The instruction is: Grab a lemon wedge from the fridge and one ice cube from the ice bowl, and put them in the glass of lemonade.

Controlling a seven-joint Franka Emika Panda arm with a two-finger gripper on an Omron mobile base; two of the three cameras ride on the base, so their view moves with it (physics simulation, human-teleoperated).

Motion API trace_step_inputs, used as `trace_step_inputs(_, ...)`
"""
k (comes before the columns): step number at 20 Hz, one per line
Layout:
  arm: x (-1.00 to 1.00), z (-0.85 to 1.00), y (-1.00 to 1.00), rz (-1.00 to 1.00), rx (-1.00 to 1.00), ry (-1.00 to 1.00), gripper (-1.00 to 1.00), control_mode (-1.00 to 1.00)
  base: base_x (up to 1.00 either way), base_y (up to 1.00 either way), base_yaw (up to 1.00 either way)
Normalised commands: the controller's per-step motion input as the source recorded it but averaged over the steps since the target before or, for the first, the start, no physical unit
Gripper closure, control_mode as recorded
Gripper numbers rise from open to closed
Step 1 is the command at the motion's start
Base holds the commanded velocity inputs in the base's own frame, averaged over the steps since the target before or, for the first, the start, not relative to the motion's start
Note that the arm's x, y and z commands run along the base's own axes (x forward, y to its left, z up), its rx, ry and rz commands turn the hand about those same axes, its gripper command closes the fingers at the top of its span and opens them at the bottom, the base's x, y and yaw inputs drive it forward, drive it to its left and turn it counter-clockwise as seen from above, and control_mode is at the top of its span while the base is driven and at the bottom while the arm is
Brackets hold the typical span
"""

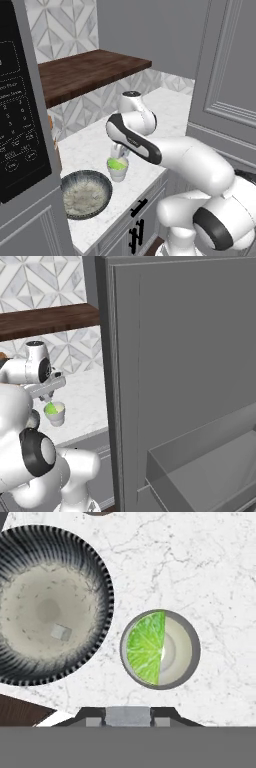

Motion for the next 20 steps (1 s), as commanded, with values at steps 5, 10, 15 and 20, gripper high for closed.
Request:
trace_step_inputs(5, 0.53, -0.04, 0.2, 0.0, 0.0, 0.0, 1.0, -1.0, 0.0, 0.0, 0.0)
trace_step_inputs(10, 0.24, -0.29, -0.06, 0.0, 0.0, 0.0, 1.0, -1.0, 0.0, 0.0, 0.0)
trace_step_inputs(15, 0.0, -0.21, -0.12, 0.0, 0.0, 0.0, 1.0, -1.0, 0.0, 0.0, 0.0)
trace_step_inputs(20, 0.0, 0.0, -0.02, 0.0, 0.0, 0.0, 1.0, -1.0, 0.0, 0.0, 0.0)
